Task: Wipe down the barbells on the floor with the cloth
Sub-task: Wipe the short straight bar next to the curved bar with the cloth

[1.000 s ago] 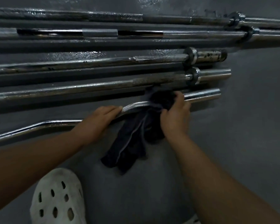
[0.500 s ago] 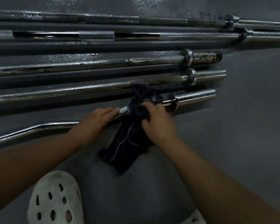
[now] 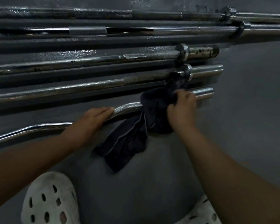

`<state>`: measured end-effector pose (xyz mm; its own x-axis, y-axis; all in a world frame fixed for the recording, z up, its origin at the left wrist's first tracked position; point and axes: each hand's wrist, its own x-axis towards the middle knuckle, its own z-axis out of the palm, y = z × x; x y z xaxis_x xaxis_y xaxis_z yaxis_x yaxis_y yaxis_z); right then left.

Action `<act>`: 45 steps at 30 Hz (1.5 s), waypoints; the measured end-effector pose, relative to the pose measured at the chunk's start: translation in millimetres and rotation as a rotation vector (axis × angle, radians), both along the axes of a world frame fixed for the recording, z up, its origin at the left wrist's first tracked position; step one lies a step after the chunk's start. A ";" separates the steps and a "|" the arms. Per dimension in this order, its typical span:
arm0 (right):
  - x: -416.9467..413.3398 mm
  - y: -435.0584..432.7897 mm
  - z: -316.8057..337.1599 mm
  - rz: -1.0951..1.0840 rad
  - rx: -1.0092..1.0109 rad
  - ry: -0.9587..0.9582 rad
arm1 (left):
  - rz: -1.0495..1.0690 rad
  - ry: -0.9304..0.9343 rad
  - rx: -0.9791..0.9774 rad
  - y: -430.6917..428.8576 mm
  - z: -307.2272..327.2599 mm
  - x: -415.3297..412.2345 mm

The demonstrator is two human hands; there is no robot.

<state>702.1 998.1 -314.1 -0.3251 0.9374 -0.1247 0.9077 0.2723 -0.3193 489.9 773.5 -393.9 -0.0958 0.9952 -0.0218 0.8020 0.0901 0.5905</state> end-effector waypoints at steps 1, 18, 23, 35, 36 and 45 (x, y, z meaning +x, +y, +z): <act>3.3 -15.1 -9.0 0.064 -0.085 -0.074 | -0.002 0.000 -0.003 -0.5 -0.3 -0.5; -9.5 -2.2 22.4 0.405 -0.023 -0.306 | -0.013 -0.017 -0.066 -7.2 -8.6 -0.2; 3.4 -25.9 -2.6 0.527 0.055 -0.417 | -0.021 -0.020 -0.089 -7.8 -8.7 1.7; -56.0 -124.2 -13.6 0.300 -0.140 -0.052 | -0.043 0.015 -0.106 -6.4 5.1 3.7; -57.9 -132.2 -12.9 0.463 -0.190 -0.037 | -0.038 0.014 -0.107 -5.5 10.0 3.6; -52.3 -121.3 -17.2 0.366 -0.186 -0.082 | -0.020 0.016 -0.118 -4.5 15.4 8.5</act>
<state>649.8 876.8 -331.3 -0.6150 0.7207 -0.3201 0.7859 0.5266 -0.3242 498.4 769.0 -378.5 -0.0770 0.9875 -0.1376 0.8136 0.1420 0.5638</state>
